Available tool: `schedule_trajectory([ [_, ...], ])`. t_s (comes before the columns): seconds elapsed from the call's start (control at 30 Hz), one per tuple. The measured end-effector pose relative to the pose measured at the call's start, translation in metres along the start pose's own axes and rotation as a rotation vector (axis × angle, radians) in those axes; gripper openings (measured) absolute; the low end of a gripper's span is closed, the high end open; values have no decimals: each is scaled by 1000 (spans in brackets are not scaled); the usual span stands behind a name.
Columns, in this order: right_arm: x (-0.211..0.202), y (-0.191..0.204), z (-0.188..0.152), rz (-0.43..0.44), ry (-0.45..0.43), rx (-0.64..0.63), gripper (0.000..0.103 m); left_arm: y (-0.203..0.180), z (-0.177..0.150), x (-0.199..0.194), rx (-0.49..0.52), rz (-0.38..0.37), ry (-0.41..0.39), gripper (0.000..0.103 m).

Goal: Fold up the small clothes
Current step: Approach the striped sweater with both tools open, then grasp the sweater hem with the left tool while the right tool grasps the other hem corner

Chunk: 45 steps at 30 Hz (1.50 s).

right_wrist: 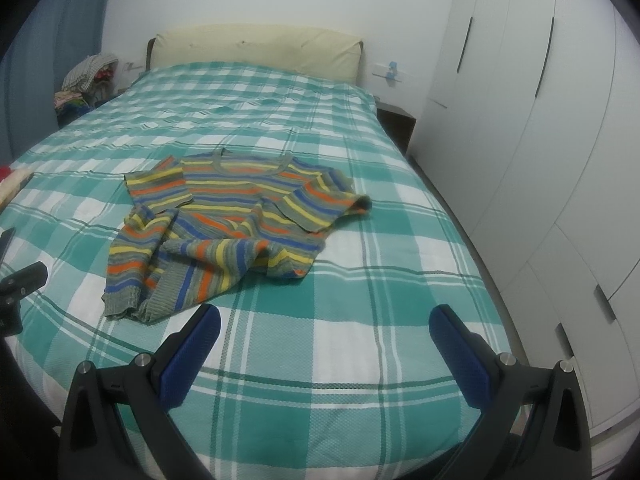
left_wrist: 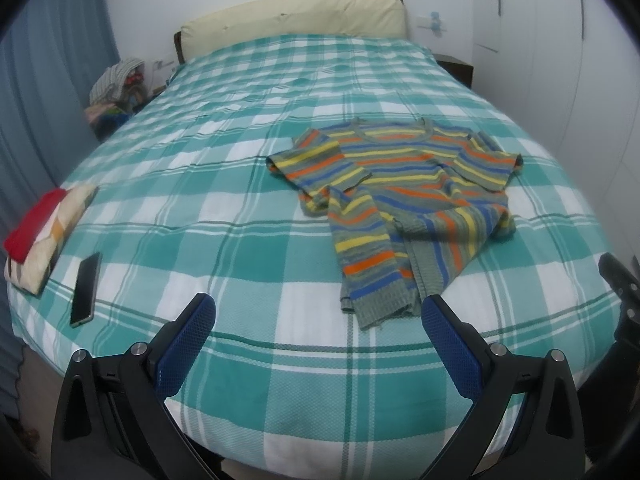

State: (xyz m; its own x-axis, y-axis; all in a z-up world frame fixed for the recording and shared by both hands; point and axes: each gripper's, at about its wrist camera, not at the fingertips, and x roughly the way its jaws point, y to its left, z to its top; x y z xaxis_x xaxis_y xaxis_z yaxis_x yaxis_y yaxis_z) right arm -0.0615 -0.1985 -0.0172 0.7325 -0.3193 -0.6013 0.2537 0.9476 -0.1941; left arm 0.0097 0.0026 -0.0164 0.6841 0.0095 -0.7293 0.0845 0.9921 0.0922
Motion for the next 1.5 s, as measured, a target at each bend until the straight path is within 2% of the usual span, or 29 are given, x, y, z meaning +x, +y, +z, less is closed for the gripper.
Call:
schedule_trajectory([
  [0.33, 1, -2, -2, 1, 0, 2, 103, 2, -2, 5, 11, -6, 2, 103],
  [0.43, 2, -10, -4, 33, -32, 27, 103, 15, -6, 19, 2, -42, 31, 103],
  [0.5, 10, -23, -9, 113, -60, 78, 103, 28, -10, 34, -8, -112, 76, 103],
  [0.57, 25, -32, -15, 182, -46, 130, 103, 39, -19, 56, -17, -182, 139, 103],
  [0.7, 80, -25, -25, 377, 116, 197, 103, 43, -35, 95, -75, -228, 208, 101],
  [0.73, 92, -14, -21, 425, 146, 178, 102, 39, -35, 102, -79, -242, 221, 101],
  [0.8, 102, 6, -9, 427, 155, 106, 102, 25, -30, 107, -45, -279, 214, 101],
  [0.83, 103, 19, -1, 430, 136, 53, 101, 12, -24, 110, 9, -281, 206, 101],
  [0.93, 110, 55, 28, 442, 65, -111, 100, -9, -14, 127, 118, -195, 166, 100],
  [1.0, 124, 80, 42, 404, 41, -271, 100, -12, -12, 139, 142, -183, 158, 83],
  [1.03, 135, 92, 44, 402, 62, -365, 98, -11, -12, 145, 136, -221, 174, 58],
  [1.07, 146, 104, 43, 403, 85, -441, 88, -10, -10, 149, 124, -260, 193, 29],
  [1.1, 161, 114, 37, 425, 128, -521, 76, -6, -10, 152, 101, -327, 213, 18],
  [1.13, 169, 119, 34, 431, 157, -552, 40, -3, -9, 152, 78, -361, 219, 11],
  [1.17, 177, 122, 29, 419, 190, -579, 3, 1, -8, 147, 65, -374, 215, 9],
  [1.2, 177, 120, 26, 402, 187, -583, 4, 8, -8, 140, 54, -403, 215, 9],
  [1.3, 146, 90, 26, 470, 139, -481, 4, 37, -8, 115, -19, -521, 248, 8],
  [1.43, 85, 33, 9, 551, 107, -368, 4, 69, -20, 76, -27, -607, 288, 8],
  [1.5, 66, 8, -11, 576, 132, -322, 4, 71, -27, 76, -38, -634, 327, 8],
])
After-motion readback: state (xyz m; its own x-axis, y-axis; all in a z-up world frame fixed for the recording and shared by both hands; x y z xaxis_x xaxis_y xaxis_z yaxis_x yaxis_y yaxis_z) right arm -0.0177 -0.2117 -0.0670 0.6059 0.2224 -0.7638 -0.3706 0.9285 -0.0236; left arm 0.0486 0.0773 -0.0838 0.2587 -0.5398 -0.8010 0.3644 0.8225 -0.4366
